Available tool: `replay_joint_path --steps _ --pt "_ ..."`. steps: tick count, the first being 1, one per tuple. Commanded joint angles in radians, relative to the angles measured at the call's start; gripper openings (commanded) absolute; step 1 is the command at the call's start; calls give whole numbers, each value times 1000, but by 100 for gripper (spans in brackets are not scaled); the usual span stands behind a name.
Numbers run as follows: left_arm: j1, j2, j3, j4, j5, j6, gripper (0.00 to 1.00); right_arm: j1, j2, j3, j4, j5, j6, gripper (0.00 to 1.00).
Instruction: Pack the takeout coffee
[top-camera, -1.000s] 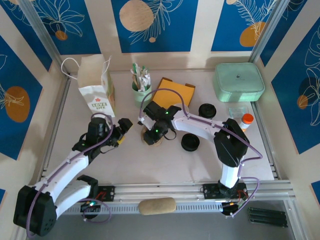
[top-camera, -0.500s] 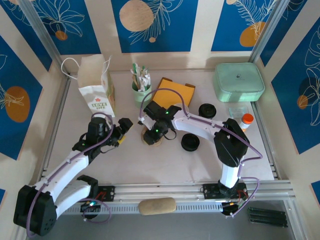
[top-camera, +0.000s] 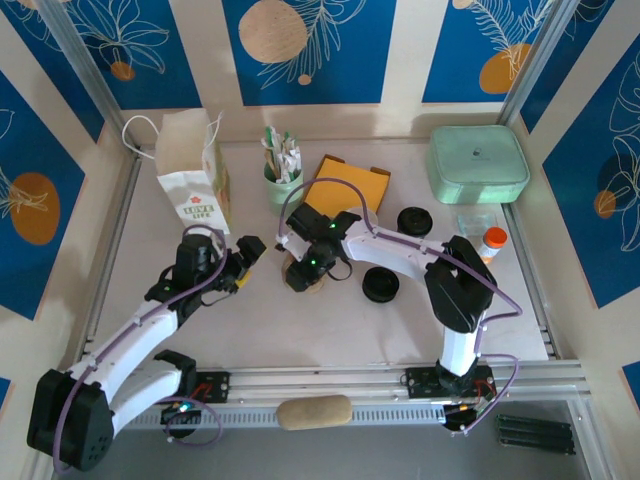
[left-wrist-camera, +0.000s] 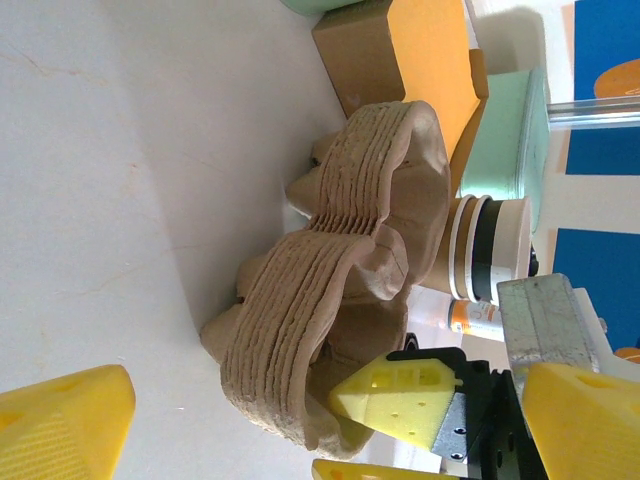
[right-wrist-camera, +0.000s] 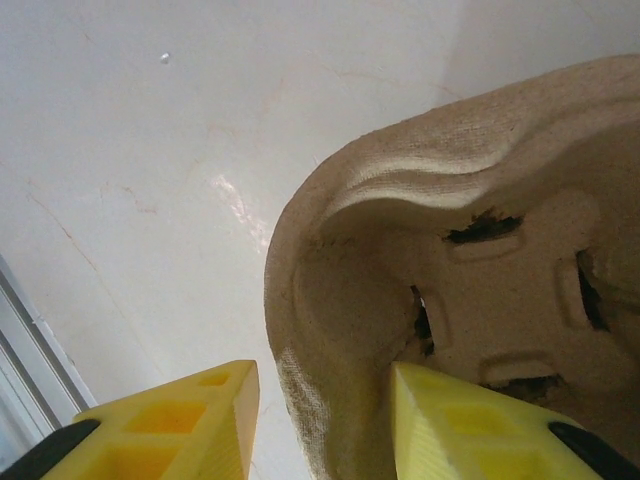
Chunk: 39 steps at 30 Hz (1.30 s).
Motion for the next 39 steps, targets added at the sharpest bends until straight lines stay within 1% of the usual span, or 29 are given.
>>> replay_joint_path --steps 1,5,13,22,24,39 --pt "9 -1 13 17 21 0 99 -4 13 -3 1 -26 -3 37" --pt "9 -1 11 16 20 -1 100 -4 6 -2 0 -26 -3 31" --pt "9 0 13 16 21 0 100 -4 -22 13 -11 -25 -7 22" --pt "9 5 22 17 27 0 100 -4 -56 26 -15 -23 -6 16" --pt "9 10 27 19 30 1 99 -4 -62 30 -15 -24 -6 13" --pt "3 62 59 58 79 -1 100 -11 -83 29 3 -54 10 12"
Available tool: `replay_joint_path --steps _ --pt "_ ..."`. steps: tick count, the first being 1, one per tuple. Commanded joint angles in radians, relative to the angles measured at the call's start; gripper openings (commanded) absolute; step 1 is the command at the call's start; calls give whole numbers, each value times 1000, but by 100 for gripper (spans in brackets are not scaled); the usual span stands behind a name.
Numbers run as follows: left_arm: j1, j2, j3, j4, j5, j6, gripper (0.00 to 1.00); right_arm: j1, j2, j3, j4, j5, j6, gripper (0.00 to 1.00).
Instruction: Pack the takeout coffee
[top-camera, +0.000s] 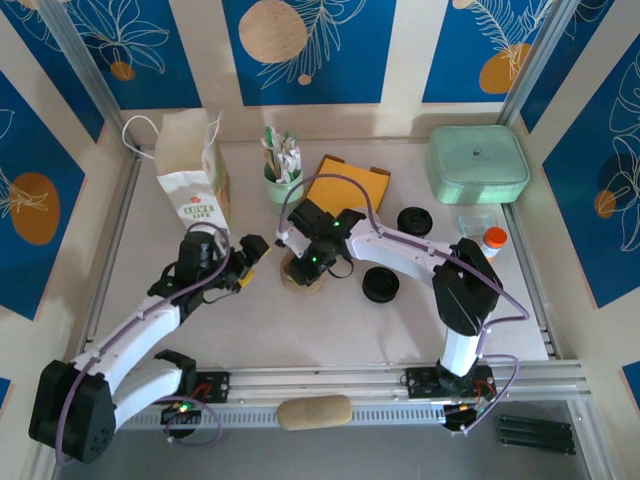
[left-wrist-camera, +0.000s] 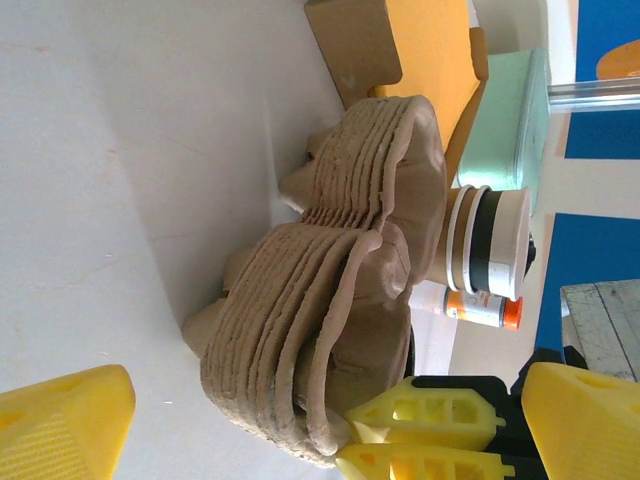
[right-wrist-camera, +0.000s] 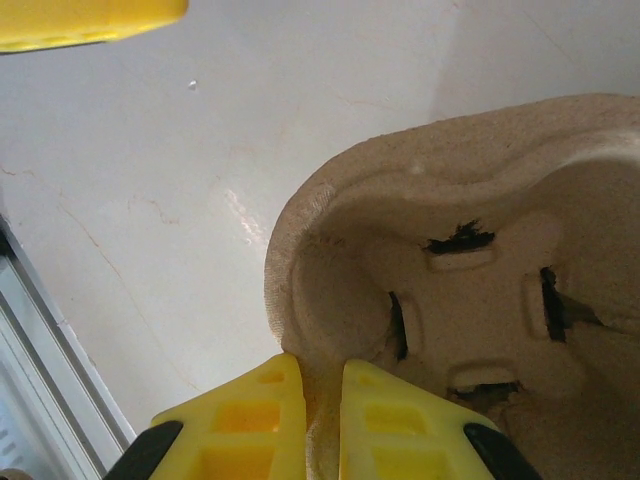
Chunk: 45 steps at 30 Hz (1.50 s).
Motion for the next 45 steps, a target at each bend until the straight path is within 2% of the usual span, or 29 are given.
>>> replay_joint_path --steps 1,8,16,25,32,45 --pt "2 14 40 41 36 0 99 -7 -48 20 1 -48 11 12" --pt "-16 63 58 109 58 -22 97 -13 -56 18 7 -55 20 12" --pt "-54 118 64 188 61 -52 81 -15 -60 14 14 -60 28 12" --pt "-72 139 56 201 39 -61 65 -16 -59 10 18 -63 29 12" --pt "-84 153 48 207 30 -65 63 -15 -57 8 21 -65 28 12" --pt "-107 184 34 230 21 -66 53 -17 -59 5 23 -66 28 12"
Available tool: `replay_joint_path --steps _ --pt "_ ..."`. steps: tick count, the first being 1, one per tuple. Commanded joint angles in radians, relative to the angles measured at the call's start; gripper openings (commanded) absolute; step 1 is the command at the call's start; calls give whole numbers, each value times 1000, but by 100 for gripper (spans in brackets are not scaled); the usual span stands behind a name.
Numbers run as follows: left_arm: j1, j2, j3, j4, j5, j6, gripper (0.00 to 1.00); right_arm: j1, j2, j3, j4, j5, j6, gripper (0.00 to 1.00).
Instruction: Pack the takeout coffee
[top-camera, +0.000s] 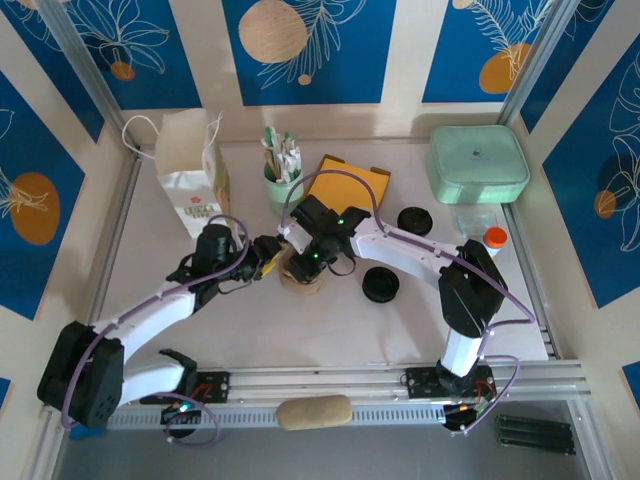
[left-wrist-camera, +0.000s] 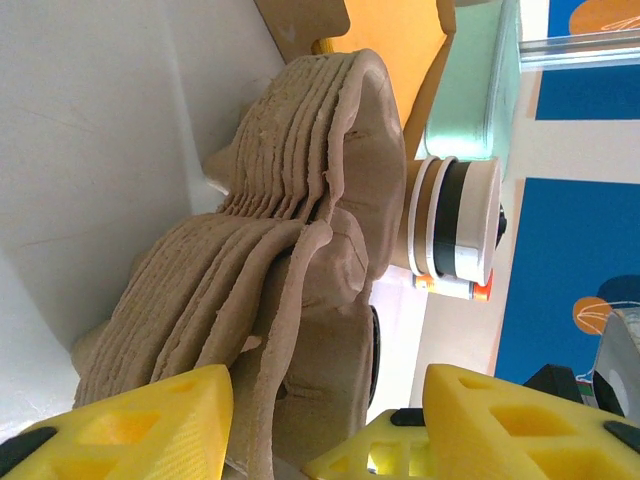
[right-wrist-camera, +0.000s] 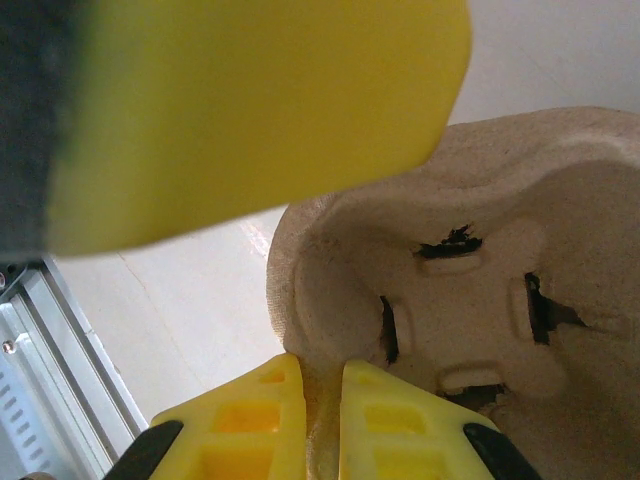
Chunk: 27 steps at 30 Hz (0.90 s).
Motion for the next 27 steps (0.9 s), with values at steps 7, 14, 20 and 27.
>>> replay_joint_path --steps 7,14,20,27 --pt "-15 23 -8 41 -10 -2 46 -7 -31 7 8 -45 9 12" --pt "-19 45 -12 56 -7 -2 44 -13 -27 9 8 -48 6 12" --pt "-22 56 -14 69 -5 -4 38 -13 -27 5 11 -51 8 12" --pt "-30 64 -14 72 -4 -3 28 -14 -24 6 13 -56 10 12"
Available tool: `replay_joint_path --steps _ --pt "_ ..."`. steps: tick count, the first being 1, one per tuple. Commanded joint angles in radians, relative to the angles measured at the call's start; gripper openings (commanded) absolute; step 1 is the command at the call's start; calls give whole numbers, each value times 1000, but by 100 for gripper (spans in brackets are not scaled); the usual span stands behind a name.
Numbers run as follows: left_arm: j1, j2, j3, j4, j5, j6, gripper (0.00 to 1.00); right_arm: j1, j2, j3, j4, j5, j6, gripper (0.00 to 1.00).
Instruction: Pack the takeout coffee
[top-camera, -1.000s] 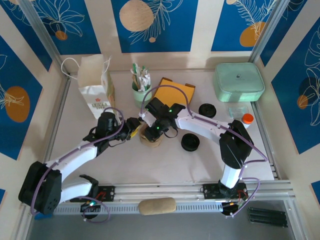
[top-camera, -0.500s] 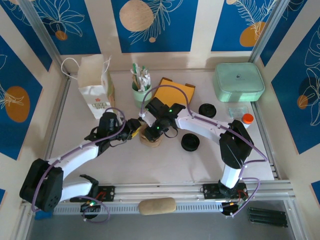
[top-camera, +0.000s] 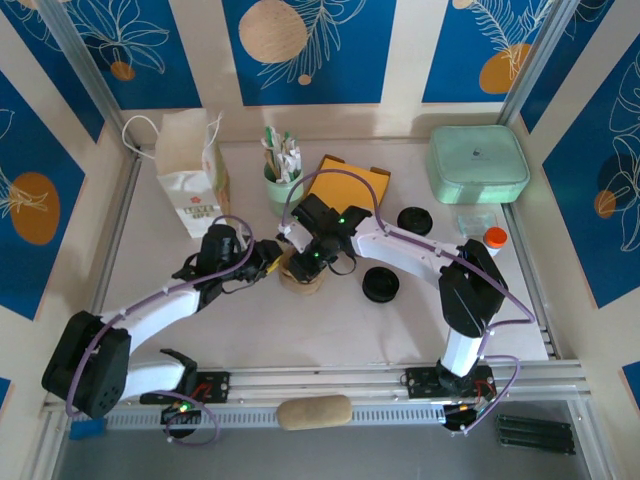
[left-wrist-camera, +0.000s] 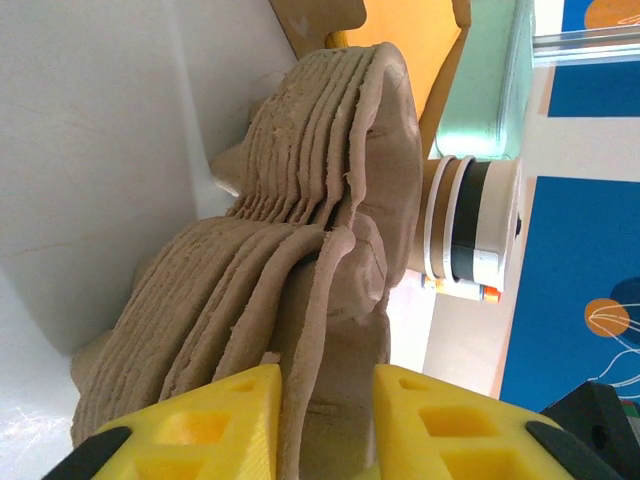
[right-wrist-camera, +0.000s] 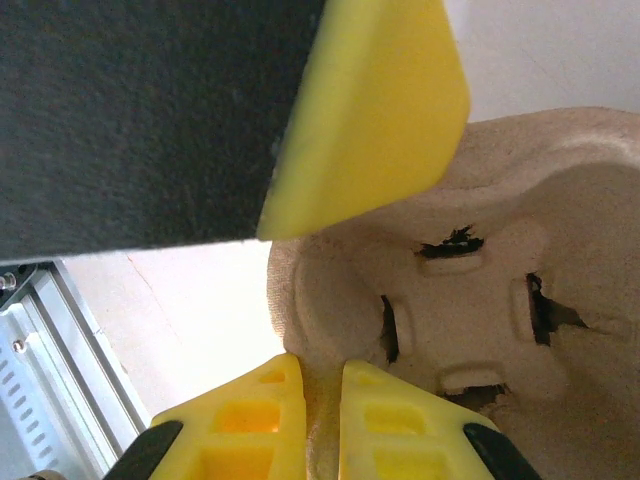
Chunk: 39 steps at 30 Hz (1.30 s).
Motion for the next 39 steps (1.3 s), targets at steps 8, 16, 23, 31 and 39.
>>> replay_joint_path --steps 8,16,23,31,39 --pt "-20 17 -23 33 4 4 14 -4 -20 5 11 -33 8 12" --pt "-21 29 -30 60 8 3 0 -9 -32 22 -2 -30 19 21" --pt "-21 19 -38 116 10 -3 0 -62 -129 20 -9 -31 128 39" --pt "-20 14 -85 280 3 -55 0 -139 -237 -117 58 -2 382 57" --pt "-16 -14 -131 364 -45 -85 0 -151 -287 -213 107 33 556 59"
